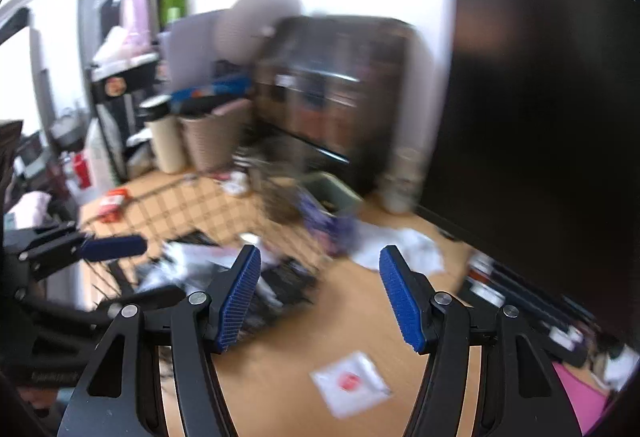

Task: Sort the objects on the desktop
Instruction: 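Move both open tools back over the desk, then grasp the last white wet-wipe sachet with the left tool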

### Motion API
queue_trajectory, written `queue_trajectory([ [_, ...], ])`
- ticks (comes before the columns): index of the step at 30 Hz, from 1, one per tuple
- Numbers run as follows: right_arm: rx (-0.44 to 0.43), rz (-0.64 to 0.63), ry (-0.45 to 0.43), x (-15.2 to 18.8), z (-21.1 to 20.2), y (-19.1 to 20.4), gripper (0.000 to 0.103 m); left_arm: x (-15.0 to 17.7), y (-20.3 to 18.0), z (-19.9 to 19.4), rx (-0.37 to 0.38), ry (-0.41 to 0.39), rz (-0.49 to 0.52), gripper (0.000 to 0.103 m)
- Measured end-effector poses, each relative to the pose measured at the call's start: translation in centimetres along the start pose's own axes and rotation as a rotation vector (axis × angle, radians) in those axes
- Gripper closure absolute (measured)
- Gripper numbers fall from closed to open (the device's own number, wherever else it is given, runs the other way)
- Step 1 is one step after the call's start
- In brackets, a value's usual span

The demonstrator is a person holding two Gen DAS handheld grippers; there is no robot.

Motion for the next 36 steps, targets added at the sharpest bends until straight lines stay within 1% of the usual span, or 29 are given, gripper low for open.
queue_trajectory([
  [2, 0.038, 0.042, 0.024, 1.6, -0.2, -2.6, 0.042, 0.3, -2.8, 1.5, 0.033, 0.027, 0.057, 0.038],
  [4, 0.060, 0.073, 0.039, 3.0, -0.5, -4.5, 0.042, 0.9, -5.6, 3.6, 0.038, 0.060, 0.137, 0.038],
  [7, 0.093, 0.118, 0.079, 6.0, -0.2, -7.5, 0.042, 1.8, -8.0, 6.9, 0.053, 0.110, 0.212, 0.038],
  [8, 0.100, 0.134, 0.096, 7.1, 0.1, -8.4, 0.042, 2.1, -8.6, 8.2, 0.055, 0.135, 0.235, 0.038],
  [9, 0.104, 0.147, 0.120, 8.3, 0.6, -9.2, 0.042, 2.5, -8.8, 9.7, 0.038, 0.166, 0.254, 0.038],
  [11, 0.104, 0.168, 0.170, 10.8, 1.9, -10.5, 0.042, 3.1, -9.0, 11.6, 0.015, 0.199, 0.269, 0.038],
  [12, 0.104, 0.182, 0.187, 11.7, 2.4, -10.9, 0.042, 3.5, -9.1, 12.5, 0.019, 0.217, 0.282, 0.038],
  [14, 0.090, 0.205, 0.205, 13.1, 3.1, -11.9, 0.042, 3.8, -9.1, 13.9, 0.007, 0.249, 0.297, 0.038],
  [16, 0.074, 0.227, 0.206, 14.4, 3.5, -12.7, 0.042, 3.8, -8.8, 15.2, -0.011, 0.264, 0.291, 0.037],
  [19, 0.059, 0.246, 0.187, 15.1, 3.8, -13.5, 0.042, 3.7, -8.5, 16.6, 0.007, 0.296, 0.291, 0.037],
  [20, 0.053, 0.251, 0.178, 15.2, 3.8, -13.6, 0.042, 3.7, -8.6, 16.9, 0.012, 0.296, 0.290, 0.031],
  [22, 0.044, 0.260, 0.166, 15.3, 4.0, -13.6, 0.042, 3.7, -8.6, 17.2, 0.020, 0.291, 0.287, 0.025],
  [26, 0.019, 0.267, 0.179, 15.7, 4.5, -13.2, 0.042, 3.5, -8.2, 17.5, 0.031, 0.278, 0.279, 0.018],
  [33, 0.023, 0.276, 0.185, 15.9, 4.9, -13.1, 0.042, 3.4, -8.3, 17.5, 0.035, 0.270, 0.282, 0.018],
  [34, 0.022, 0.279, 0.189, 16.0, 5.0, -13.1, 0.042, 3.4, -8.3, 17.5, 0.035, 0.269, 0.285, 0.019],
  [36, 0.019, 0.283, 0.194, 16.2, 5.1, -13.1, 0.042, 3.4, -8.4, 17.3, 0.040, 0.264, 0.293, 0.024],
])
Point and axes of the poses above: each gripper's, at about its wrist camera, not at the fingertips, and z roughly the way its jaws point, y to its left, x to its underside, the point moved 5 cm from there along z, roughly the way its jaws point, and after that the axes turned 6 degrees about y, right-handed, at the moved point
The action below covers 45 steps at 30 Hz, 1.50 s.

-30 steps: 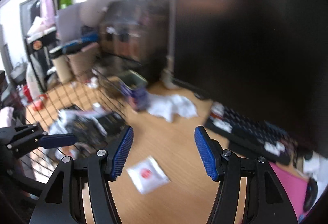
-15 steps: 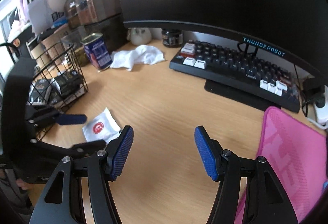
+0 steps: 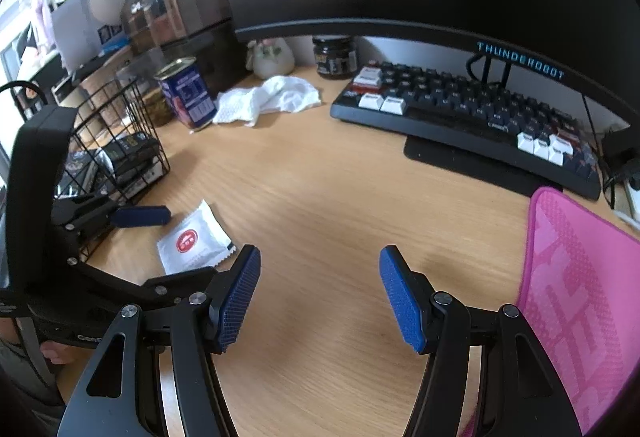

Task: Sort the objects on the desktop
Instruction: 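Grasp the last white wet-wipe sachet with the left tool, then carry the sachet over the wire basket and open the left tool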

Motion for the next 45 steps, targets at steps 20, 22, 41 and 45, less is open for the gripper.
queue_trajectory([
  [20, -0.009, -0.019, -0.006, 0.4, -0.2, 0.9, 0.042, 0.3, -1.3, -1.3, 0.000, -0.014, 0.033, 0.087],
  [22, -0.012, -0.023, -0.005, 0.4, -0.2, 1.0, 0.042, 0.2, -1.4, -2.2, -0.006, -0.033, 0.034, 0.087],
  [41, -0.085, -0.327, -0.188, -9.3, -8.5, 17.7, 0.042, 2.3, 10.6, -20.2, -0.171, -0.352, -0.229, 0.087],
  [45, -0.101, -0.420, -0.190, -9.7, -8.2, 23.6, 0.042, 4.7, 14.8, -20.0, -0.288, -0.344, -0.322, 0.086],
])
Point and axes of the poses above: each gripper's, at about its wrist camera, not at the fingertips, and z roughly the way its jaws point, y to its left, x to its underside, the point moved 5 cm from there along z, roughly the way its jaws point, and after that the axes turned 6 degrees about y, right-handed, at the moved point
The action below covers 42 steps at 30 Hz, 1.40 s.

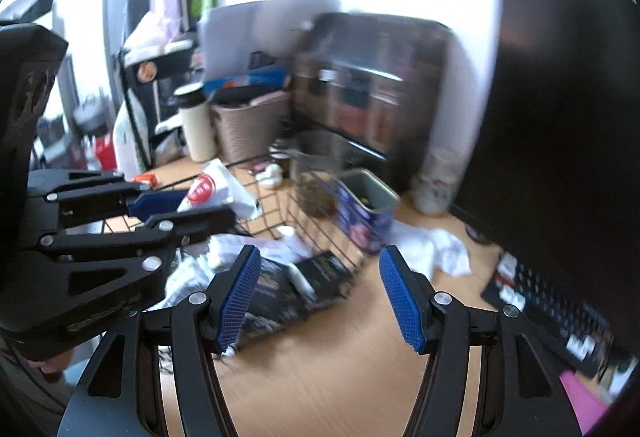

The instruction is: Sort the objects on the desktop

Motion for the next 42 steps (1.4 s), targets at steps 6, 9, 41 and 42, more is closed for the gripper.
queue_trajectory([
  [6, -0.022, -0.025, -0.010, -1.0, 1.1, 3.3, 0.042, 1.1, 3.9, 1.4, -0.010, 0.041, -0.085, 0.086],
  [9, -0.037, -0.023, 0.006, -0.4, 1.7, 3.5, 0.042, 1.7, 4.6, 1.9, -0.011, 0.063, -0.102, 0.086],
  [41, 0.028, 0.058, -0.014, 2.2, -3.1, 0.7, 0.042, 2.0, -0.4, -1.4, 0.146, -0.016, -0.058, 0.020],
  [42, 0.045, 0.081, -0.025, 3.0, -4.2, 0.0, 0.042, 2.2, -1.7, -1.5, 0.161, -0.013, -0.026, 0.020],
])
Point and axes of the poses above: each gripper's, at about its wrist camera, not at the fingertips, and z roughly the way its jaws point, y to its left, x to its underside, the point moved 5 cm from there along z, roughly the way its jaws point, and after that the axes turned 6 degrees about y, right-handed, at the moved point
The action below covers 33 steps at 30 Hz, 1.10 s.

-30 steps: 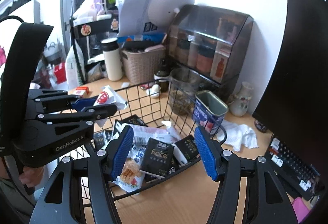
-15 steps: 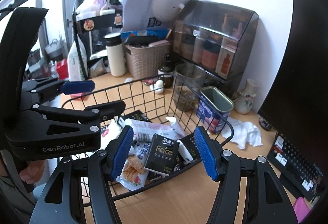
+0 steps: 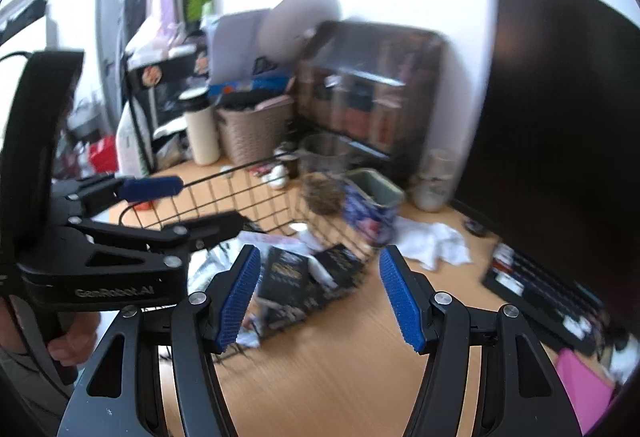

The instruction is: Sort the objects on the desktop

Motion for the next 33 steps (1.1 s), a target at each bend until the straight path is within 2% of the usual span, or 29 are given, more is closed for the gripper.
queue_trajectory([
  [9, 0.218, 0.212, 0.018, 8.8, -6.9, -7.4, 0.038, 3.2, -11.1, 1.5, 0.114, 0.081, 0.203, 0.020],
  [12, 0.271, 0.313, 0.011, 11.7, -8.7, -9.8, 0.037, 4.1, -13.4, 1.8, 0.145, 0.099, 0.227, 0.020],
  [13, 0.288, 0.348, 0.004, 12.8, -9.2, -10.6, 0.034, 4.4, -13.9, 2.0, 0.163, 0.107, 0.226, 0.020],
  [15, 0.314, 0.402, -0.004, 14.7, -9.8, -12.0, 0.018, 5.1, -15.1, 2.6, 0.192, 0.124, 0.236, 0.020],
  [17, 0.330, 0.444, 0.001, 15.9, -9.7, -13.2, 0.015, 5.6, -16.3, 3.4, 0.177, 0.138, 0.274, 0.020],
  [20, 0.349, 0.472, 0.046, 16.6, -9.1, -14.5, 0.015, 5.8, -17.1, 3.8, 0.165, 0.133, 0.290, 0.020],
  [26, 0.358, 0.512, 0.070, 17.2, -8.6, -16.2, 0.015, 6.4, -17.1, 5.3, 0.183, 0.169, 0.277, 0.020],
  [33, 0.357, 0.475, 0.073, 17.1, -7.8, -15.2, 0.015, 7.2, -16.9, 6.4, 0.183, 0.211, 0.262, 0.020],
])
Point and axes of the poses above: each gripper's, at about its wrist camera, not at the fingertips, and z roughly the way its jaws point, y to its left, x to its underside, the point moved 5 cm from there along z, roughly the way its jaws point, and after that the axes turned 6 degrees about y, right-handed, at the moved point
